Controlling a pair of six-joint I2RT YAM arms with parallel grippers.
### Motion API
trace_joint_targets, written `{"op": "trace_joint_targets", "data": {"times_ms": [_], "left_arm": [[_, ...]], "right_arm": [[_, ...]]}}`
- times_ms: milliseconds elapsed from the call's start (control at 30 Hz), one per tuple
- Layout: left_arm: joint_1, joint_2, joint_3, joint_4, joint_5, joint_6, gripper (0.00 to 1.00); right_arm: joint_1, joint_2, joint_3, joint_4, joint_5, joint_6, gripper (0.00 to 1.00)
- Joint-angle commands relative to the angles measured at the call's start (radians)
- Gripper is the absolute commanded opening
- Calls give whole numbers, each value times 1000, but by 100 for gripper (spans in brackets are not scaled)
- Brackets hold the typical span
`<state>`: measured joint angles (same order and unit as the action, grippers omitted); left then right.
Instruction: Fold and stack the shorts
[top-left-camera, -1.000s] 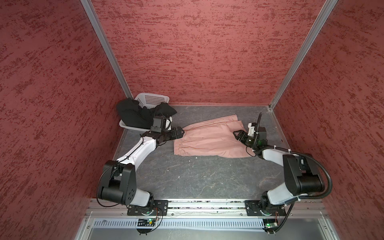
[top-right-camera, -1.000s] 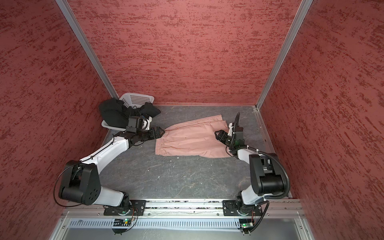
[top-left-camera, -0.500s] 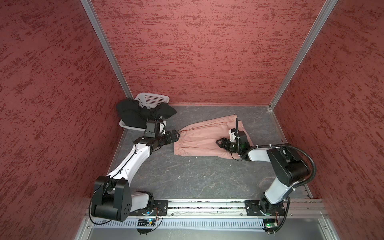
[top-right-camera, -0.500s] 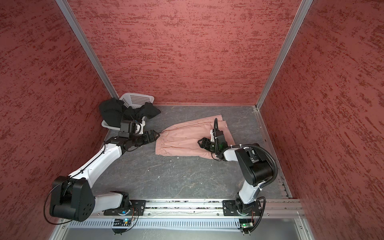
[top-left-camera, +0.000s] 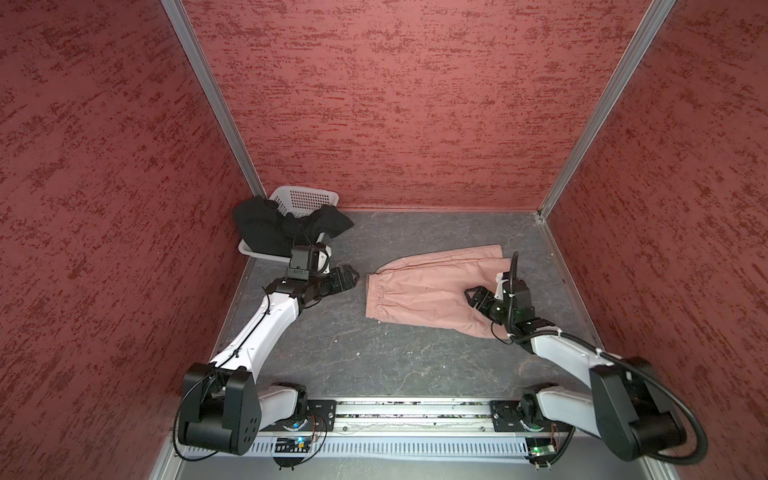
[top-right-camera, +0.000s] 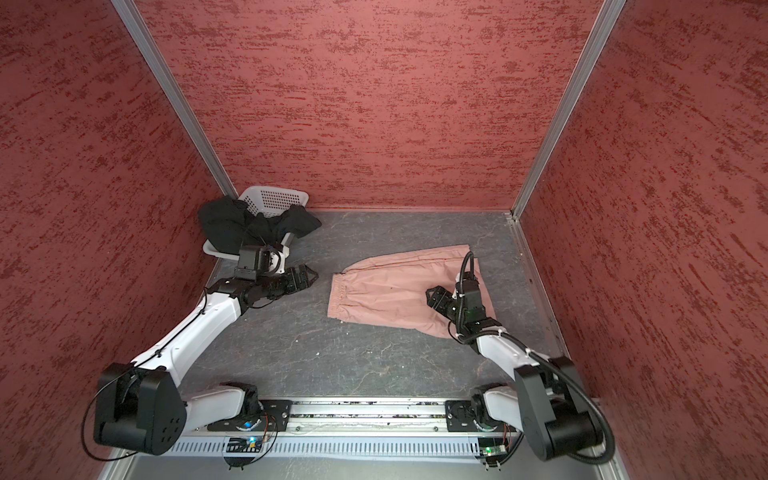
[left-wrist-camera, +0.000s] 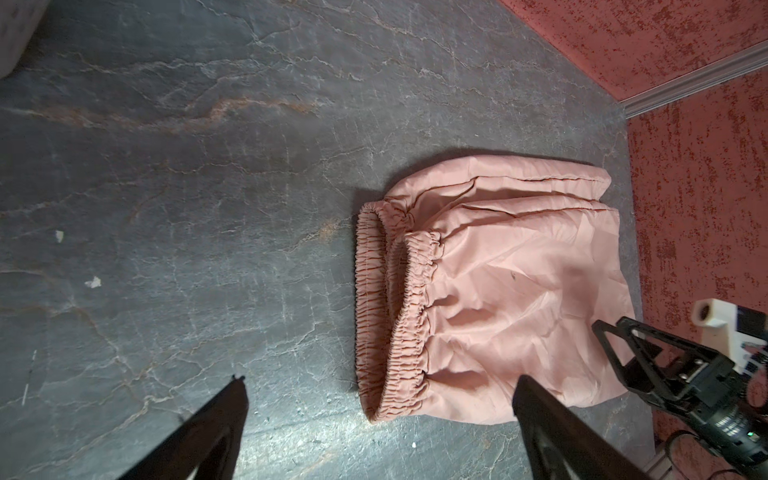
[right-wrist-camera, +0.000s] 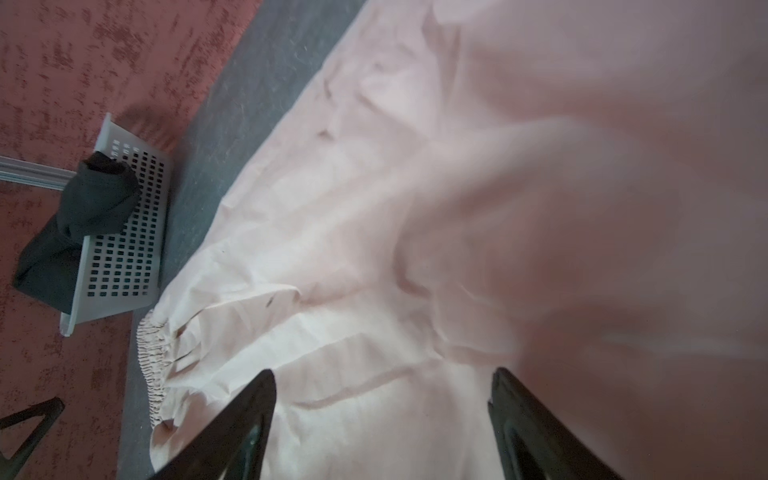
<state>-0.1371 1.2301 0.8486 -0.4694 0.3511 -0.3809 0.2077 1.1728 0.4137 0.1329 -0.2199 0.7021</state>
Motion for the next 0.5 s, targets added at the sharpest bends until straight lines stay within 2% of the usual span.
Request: {"op": "trace_joint_targets", "data": {"times_ms": [0,133,200,333,467], "left_arm": [[9,-26,45,-34,20,16,99],[13,-87,106,-136,-8,45,99],[12,-163,114,-166,-70,57,99],[20,-314,137,-214,-172,90,99],[23,-419,99,-219,-246,72,99]], "right_arm": [[10,-46,115,-109,-12,-150,82],[101,-8,275,-211,29,-301,82],[204,33,375,-263,67,-371,81],[478,146,597,-375,236,-503,81],[618,211,624,-320,345,-556,82]]}}
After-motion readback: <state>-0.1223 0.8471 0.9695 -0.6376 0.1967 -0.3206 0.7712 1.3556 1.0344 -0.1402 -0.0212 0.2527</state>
